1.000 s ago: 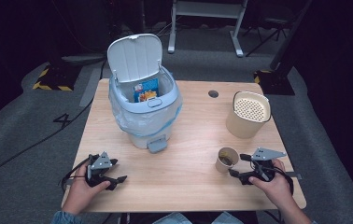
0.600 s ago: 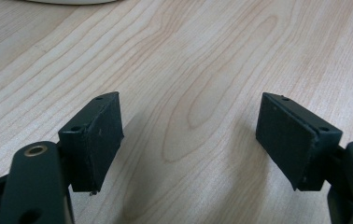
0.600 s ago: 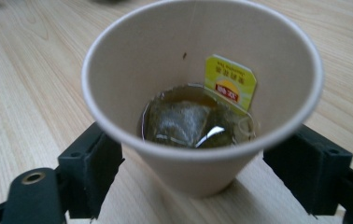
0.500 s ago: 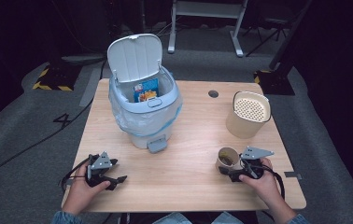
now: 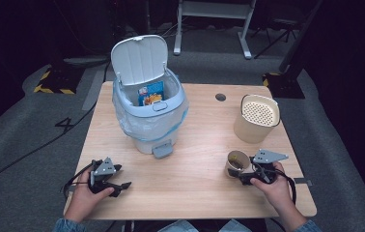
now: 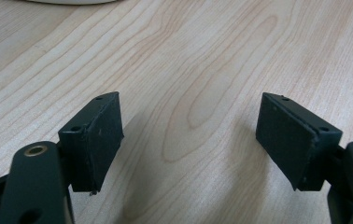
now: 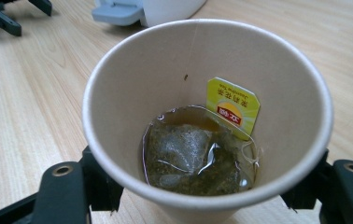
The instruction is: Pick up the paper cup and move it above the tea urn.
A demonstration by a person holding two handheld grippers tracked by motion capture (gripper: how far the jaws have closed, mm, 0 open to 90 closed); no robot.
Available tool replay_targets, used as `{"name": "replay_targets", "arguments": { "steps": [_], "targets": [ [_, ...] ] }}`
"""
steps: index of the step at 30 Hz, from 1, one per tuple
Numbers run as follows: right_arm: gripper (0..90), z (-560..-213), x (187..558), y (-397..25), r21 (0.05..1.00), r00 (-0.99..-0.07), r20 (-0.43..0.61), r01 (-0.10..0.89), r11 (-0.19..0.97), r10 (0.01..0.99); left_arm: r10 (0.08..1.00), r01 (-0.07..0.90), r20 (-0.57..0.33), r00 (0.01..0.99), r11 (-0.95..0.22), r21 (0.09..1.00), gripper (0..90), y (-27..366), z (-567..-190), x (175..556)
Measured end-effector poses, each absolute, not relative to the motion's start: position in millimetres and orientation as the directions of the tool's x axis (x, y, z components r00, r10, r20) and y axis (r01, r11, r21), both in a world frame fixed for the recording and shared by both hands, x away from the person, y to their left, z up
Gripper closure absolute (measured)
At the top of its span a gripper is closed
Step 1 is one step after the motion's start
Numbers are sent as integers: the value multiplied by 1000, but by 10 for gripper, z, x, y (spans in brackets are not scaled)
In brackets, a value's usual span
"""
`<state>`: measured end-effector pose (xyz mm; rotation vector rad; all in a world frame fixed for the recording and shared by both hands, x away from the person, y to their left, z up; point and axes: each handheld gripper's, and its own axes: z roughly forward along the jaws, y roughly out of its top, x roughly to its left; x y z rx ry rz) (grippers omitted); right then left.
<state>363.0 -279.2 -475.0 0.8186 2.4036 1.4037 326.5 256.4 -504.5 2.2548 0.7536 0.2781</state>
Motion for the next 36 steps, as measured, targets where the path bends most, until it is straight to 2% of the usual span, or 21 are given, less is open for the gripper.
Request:
{"name": "replay_targets", "arguments": {
  "steps": [20,36],
  "targets": [
    [313,-4118,3685,-3368,860,-831,55,320,397,553,591,433,-20,806,-566,702,233,2559,-5043,3296],
    [315,-3736,3823,-3773,873,-784,13,312,376,620,594,436,-24,804,-561,704,233,2525,-5044,3371]
  ]
}}
